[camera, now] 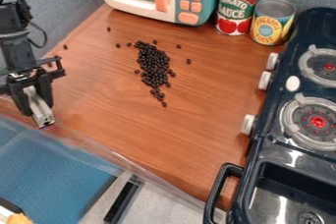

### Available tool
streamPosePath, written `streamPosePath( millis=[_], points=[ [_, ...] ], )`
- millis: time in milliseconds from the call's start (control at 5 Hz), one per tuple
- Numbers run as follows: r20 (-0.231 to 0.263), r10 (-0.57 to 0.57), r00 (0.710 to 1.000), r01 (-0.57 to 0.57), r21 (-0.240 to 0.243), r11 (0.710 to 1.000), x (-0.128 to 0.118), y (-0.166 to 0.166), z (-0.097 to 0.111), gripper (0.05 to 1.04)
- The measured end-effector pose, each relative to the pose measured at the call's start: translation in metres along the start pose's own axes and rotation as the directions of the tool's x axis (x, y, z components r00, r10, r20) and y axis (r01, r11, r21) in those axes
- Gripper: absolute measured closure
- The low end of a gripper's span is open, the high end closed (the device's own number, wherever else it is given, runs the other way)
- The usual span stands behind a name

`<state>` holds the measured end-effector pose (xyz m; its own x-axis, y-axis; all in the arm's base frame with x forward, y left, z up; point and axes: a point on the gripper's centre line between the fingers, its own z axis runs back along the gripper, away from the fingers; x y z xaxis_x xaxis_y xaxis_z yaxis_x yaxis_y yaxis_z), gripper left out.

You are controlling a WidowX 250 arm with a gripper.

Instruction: Sweep into pile

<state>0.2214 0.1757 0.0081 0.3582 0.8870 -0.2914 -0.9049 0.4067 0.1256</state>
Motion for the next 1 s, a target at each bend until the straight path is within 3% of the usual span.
streamPosePath(
  millis=[400, 600, 1000],
  points=[
    [-0.079, 0.033, 0.996, -0.034, -0.012, 0.999, 0.004, -0.006, 0.001, 0.696],
    [-0.093, 0.103, 0.99, -0.11, -0.068, 0.992, 0.02, -0.017, 0.008, 0.696],
    [-0.14, 0.123, 0.982, -0.137, -0.089, 0.987, 0.03, -0.03, 0.017, 0.695]
  ],
)
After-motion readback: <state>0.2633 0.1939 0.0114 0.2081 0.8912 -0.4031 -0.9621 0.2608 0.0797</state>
